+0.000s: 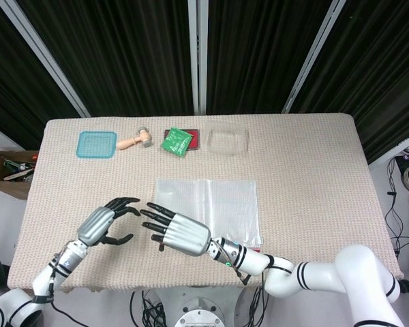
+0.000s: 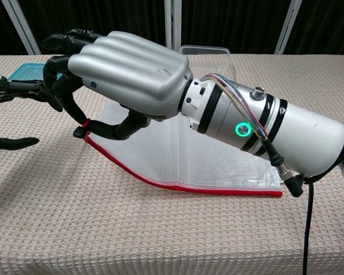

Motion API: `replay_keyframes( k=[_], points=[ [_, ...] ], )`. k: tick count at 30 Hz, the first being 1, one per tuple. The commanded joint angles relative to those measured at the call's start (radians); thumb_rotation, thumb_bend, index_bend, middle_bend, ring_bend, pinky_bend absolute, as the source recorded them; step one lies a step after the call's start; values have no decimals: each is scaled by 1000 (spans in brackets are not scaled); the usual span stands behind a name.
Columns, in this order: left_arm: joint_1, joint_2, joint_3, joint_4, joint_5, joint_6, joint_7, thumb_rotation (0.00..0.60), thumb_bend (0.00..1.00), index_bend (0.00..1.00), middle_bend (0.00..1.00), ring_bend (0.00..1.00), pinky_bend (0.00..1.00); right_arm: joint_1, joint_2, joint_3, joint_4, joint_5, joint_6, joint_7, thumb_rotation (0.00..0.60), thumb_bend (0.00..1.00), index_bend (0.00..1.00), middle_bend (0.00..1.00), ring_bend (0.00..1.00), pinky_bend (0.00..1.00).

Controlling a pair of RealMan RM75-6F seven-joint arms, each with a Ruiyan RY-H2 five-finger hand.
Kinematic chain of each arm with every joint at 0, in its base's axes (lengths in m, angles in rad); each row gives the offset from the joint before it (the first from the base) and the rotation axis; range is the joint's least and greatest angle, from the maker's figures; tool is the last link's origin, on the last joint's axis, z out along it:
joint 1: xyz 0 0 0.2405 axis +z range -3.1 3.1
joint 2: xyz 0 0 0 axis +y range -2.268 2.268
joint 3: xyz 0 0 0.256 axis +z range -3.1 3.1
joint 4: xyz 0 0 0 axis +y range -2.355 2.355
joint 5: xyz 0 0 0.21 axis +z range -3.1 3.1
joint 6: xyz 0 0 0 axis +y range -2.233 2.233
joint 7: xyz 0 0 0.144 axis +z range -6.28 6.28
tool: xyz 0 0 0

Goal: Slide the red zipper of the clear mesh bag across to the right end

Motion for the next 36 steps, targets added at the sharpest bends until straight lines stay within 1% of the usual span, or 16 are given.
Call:
replay_keyframes(
  k=[1, 17, 21, 26, 33, 36],
  points=[
    [-15, -19, 13, 8, 11, 8, -21, 600, 284, 361, 122, 101, 134, -3, 0, 3, 0, -1, 3, 8, 600, 499, 954, 233, 0, 0],
    [-105, -143, 28, 33, 29, 3, 2, 600, 281, 365, 123, 100, 134, -6, -5, 24, 10, 7, 3, 39, 600, 507, 954, 234, 0, 0],
    [-127, -171, 27, 47, 16, -9, -17, 600, 276, 391, 130, 100, 134, -7, -5, 25, 8, 4, 5, 46, 600, 508, 955, 234, 0, 0],
    [-135, -189, 30, 64, 0, -3, -35, 600, 275, 431, 137, 101, 134, -9, -6, 21, 11, -2, 10, 56, 600, 507, 955, 235, 0, 0],
    [-145, -186, 48, 70, -9, -6, -32, 600, 286, 436, 138, 100, 134, -13, -8, 19, 21, -7, 17, 70, 600, 507, 956, 237, 0, 0],
    [-148, -190, 53, 72, -13, -4, -35, 600, 305, 460, 140, 101, 134, -13, -9, 19, 23, -9, 19, 77, 600, 507, 958, 238, 0, 0]
  ],
)
